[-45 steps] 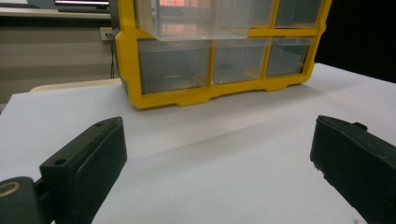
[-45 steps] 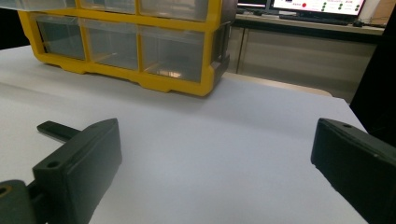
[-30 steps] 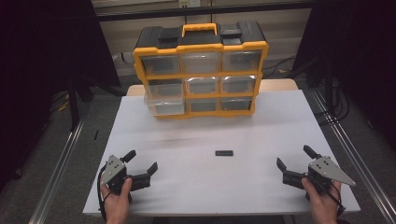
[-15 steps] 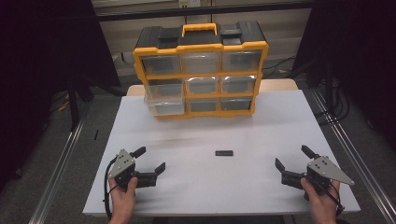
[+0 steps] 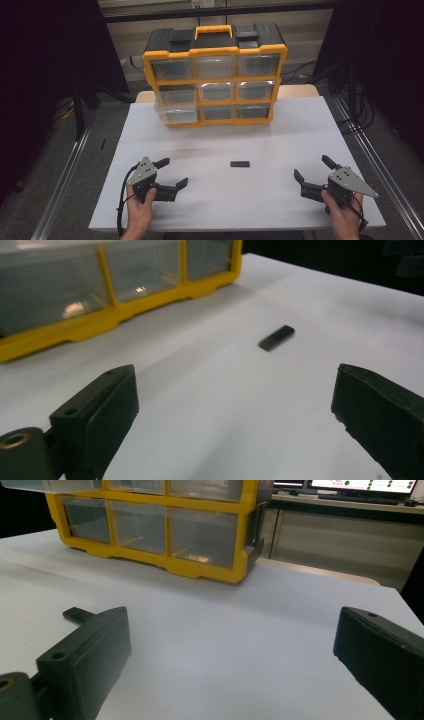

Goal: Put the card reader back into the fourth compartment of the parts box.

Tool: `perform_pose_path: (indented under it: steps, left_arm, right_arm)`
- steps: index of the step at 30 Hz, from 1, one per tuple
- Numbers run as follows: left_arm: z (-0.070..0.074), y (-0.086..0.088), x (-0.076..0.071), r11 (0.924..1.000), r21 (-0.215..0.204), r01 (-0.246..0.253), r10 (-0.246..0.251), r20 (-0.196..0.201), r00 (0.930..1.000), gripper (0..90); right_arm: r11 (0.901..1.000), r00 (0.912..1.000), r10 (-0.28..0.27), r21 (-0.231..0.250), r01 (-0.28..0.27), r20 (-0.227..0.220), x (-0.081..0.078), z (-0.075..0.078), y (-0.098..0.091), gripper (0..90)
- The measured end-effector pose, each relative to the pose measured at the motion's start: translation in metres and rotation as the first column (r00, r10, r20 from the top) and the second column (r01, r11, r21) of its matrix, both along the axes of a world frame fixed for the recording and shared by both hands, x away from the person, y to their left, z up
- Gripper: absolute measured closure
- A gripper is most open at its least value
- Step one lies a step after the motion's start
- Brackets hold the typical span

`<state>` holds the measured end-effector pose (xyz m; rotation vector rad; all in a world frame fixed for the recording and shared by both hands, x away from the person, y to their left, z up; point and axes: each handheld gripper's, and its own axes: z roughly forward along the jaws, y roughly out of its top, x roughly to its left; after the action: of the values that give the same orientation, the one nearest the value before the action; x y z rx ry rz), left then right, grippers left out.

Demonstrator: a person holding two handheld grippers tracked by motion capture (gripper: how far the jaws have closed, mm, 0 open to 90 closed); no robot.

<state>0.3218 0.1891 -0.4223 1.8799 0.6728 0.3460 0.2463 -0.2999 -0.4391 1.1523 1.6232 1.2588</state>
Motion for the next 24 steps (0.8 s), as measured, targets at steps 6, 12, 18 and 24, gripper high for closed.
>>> perform_pose_path:
  steps: [6, 12, 18, 24]
  left_arm:
    - [0.005, -0.017, 0.003, 0.9970, 0.028, 0.073, -0.072, -0.044, 0.9964, 3.7]
    - [0.012, -0.029, 0.007, 0.9923, 0.079, 0.095, -0.088, -0.091, 0.9920, 2.5]
    - [0.009, -0.038, 0.014, 0.9882, 0.076, 0.133, -0.127, -0.079, 0.9887, 4.4]
    - [0.014, -0.050, 0.024, 0.9775, 0.102, 0.185, -0.174, -0.108, 0.9789, 4.6]
  right_arm:
    - [1.0000, 1.0000, 0.009, 0.002, -0.009, 0.001, 0.000, 0.000, 0.001, 2.0]
    - [1.0000, 1.0000, 0.009, 0.002, -0.009, -0.001, 0.000, 0.000, 0.000, 1.9]
    - [0.9998, 0.9998, 0.018, 0.002, -0.018, 0.002, 0.000, 0.000, 0.001, 1.9]
    - [0.9997, 0.9997, 0.024, 0.003, -0.024, 0.002, 0.000, 0.000, 0.002, 1.8]
